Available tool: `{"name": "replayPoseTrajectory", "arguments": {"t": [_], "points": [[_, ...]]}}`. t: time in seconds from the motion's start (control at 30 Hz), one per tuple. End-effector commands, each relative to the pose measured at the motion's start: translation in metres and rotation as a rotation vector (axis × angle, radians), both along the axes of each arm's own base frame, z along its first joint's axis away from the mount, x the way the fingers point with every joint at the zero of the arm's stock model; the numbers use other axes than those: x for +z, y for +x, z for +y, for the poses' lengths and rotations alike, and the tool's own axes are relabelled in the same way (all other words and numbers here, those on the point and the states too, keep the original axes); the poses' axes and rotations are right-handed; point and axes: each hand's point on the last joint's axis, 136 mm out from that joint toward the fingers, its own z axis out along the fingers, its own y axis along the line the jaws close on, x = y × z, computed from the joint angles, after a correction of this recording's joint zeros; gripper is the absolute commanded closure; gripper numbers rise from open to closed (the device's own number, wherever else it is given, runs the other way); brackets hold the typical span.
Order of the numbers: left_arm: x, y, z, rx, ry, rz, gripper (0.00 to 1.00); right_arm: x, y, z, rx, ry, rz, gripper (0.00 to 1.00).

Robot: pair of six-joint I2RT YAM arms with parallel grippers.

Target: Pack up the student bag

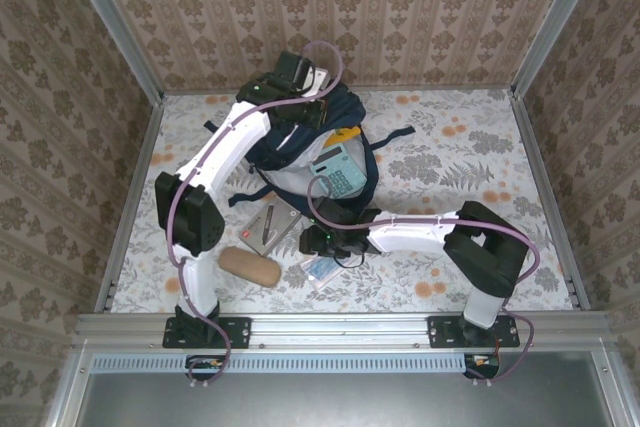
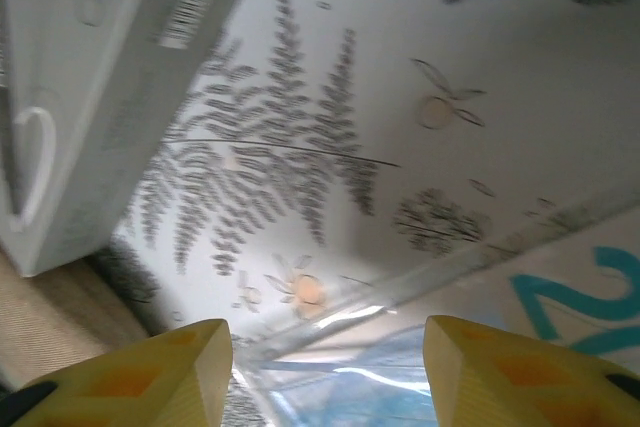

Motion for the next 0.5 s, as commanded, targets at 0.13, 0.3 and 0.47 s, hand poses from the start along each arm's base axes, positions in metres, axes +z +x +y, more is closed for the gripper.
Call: {"name": "replayPoseTrajectory", "arguments": {"t": [0.13, 0.3, 0.47], "points": [[0.053, 0.000, 0.009, 0.035, -0.101, -0.095, 1.00, -0.028, -0.017, -0.077, 0.007, -0.194, 0.059, 0.46], [0.051, -0.001, 0.006, 0.033, -0.110, -0.085, 1.00, -0.019, 0.004, -0.135, -0.007, -0.286, 0.027, 0.45], [0.048, -0.003, 0.001, 0.025, -0.112, -0.076, 1.00, 0.014, 0.024, -0.162, -0.033, -0.316, -0.034, 0.41]]}}
